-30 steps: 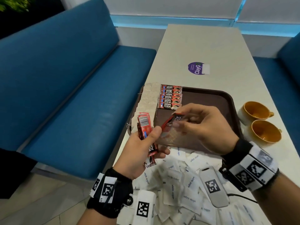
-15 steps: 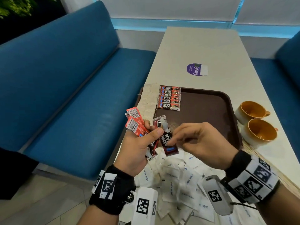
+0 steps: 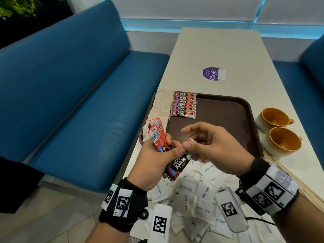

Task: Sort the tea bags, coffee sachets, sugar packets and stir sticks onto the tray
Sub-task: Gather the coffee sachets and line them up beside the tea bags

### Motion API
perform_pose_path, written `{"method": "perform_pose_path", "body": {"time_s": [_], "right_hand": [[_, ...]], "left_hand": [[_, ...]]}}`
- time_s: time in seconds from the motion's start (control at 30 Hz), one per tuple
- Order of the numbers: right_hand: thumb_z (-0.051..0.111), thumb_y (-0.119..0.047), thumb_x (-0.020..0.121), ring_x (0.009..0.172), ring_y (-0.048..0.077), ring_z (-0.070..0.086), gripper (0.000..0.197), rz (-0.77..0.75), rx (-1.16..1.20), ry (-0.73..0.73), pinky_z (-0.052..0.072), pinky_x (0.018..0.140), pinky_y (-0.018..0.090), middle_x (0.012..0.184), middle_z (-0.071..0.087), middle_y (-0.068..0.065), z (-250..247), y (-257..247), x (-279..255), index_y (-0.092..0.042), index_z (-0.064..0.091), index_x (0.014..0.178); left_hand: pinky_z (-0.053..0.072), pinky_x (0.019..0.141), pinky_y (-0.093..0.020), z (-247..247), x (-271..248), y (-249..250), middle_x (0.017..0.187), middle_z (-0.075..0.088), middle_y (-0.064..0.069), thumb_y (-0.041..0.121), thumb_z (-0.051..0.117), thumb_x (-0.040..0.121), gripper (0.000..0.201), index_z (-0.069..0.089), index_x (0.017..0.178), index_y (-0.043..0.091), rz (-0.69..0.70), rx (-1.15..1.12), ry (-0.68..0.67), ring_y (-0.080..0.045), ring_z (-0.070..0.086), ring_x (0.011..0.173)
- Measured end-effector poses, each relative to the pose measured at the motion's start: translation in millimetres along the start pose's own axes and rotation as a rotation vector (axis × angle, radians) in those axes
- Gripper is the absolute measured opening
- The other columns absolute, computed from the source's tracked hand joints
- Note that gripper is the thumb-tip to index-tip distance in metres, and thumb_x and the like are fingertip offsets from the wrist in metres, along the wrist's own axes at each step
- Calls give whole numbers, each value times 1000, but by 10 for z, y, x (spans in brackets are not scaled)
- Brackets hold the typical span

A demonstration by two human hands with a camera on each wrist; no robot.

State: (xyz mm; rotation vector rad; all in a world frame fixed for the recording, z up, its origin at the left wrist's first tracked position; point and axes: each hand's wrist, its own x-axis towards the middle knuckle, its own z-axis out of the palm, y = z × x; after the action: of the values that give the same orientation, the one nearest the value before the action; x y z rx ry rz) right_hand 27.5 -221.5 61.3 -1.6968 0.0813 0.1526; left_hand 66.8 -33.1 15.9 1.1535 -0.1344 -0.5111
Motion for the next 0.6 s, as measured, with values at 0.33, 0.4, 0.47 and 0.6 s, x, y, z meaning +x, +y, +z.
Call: {"method": "perform_pose_path", "body": {"time_s": [0.33,0.4,0.47,0.6], "right_hand": [[71,4,85,67,29,68,24,-47,186,104,63,63,34,87,73,28,-210,-69,-23,2,70,109],[70,6,85,71,33,69,25,-63,241,138,64,67,37,89,73,29,-244,-68,-22,3,69,109],[68,9,84,73,36,70,25,-62,265,134,64,68,38,92,71,31,-252,-46,-14,3,68,108],[69,16,83,75,39,71,22,-11,216,59,65,69,42,96,70,31,-218,67,45,6,67,103]], "left_hand": [[55,62,-26,46,-2,63,83,71,-10,32,81,72,66,53,111,-14,-1,32,106,-22,69,67],[56,61,-25,43,5,58,84,71,-12,20,82,72,66,48,114,-18,16,-2,111,-23,69,66],[56,62,-26,48,16,50,83,72,-12,7,80,73,55,48,111,-15,24,-16,122,-24,68,67],[58,61,-29,42,51,46,76,65,-13,1,77,73,35,51,95,1,62,-43,158,-24,67,64]]}}
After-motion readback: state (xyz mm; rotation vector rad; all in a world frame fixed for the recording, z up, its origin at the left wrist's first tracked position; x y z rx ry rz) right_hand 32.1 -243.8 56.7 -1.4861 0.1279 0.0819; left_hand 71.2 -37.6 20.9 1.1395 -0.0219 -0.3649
